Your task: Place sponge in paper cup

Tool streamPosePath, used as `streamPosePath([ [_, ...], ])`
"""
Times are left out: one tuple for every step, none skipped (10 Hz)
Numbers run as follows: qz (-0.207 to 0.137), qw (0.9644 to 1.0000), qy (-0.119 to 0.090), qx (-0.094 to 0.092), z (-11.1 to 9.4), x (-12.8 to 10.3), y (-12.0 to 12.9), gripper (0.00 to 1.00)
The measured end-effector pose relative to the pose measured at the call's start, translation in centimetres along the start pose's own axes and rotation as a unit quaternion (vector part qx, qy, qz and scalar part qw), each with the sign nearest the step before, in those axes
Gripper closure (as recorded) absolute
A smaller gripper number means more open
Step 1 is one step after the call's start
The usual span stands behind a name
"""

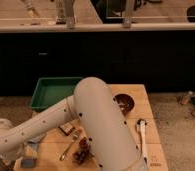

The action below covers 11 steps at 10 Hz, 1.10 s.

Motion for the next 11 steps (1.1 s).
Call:
streamPosePath([
  [-0.001,1.0,-0.002,0.0,0.2,0.2,-0.1,0.2],
  [-0.001,1.0,-0.003,0.0,0.3,0.4,-0.1,0.2],
  [-0.001,1.0,-0.006,-0.001,0.6,0.7,0.0,0.2],
  [0.001,1.0,-0.008,-0.002,0.8,0.8,0.1,0.2],
  [0.002,0.9999,-0.01,-0.003,0.9,1.0,0.3,0.2],
  [0.003,0.9999,-0.012,-0.005,1.1,1.0,0.5,0.2],
  [0.006,0.9999,-0.015,-0.004,1.2,1.1,0.8,0.2],
  [0.009,0.9998,-0.017,-0.002,1.3,1.2,1.0,0.2],
  [0.012,0.9997,-0.019,0.0,1.5,1.3,1.3,0.2],
  [0.013,0.9997,-0.022,0.0,1.6,1.3,1.4,0.2],
  [0.014,0.9996,-0.024,0.0,1.8,1.3,1.5,0.2],
])
